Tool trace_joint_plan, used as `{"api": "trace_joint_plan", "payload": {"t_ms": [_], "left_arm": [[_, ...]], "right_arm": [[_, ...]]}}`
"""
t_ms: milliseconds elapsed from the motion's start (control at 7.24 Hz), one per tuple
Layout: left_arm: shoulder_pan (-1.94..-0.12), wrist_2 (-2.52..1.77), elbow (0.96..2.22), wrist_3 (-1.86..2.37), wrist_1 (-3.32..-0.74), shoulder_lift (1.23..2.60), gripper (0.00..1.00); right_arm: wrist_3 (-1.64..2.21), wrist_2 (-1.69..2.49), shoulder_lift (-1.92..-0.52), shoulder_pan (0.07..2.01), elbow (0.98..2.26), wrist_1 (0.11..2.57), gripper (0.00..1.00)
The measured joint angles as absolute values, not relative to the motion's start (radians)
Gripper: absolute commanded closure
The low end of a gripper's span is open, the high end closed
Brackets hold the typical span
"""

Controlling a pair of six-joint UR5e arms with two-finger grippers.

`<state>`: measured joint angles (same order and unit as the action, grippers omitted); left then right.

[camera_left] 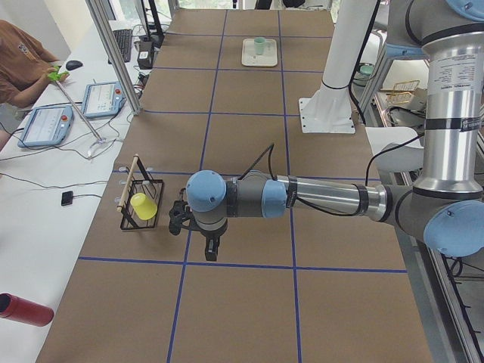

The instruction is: Left arm grabs green cup and hands to right arm on tray

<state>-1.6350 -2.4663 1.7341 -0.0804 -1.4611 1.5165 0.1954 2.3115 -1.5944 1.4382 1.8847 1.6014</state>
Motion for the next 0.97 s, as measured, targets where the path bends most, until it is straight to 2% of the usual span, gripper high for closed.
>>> {"api": "trace_joint_plan", "payload": {"t_ms": [967], "left_arm": [[-1.63, -2.449, 1.749, -0.078, -1.463, 1.518, 0.0]], "right_arm": [[0.196, 2.275, -1.635, 1.422, 1.885, 1.599, 0.0]]}}
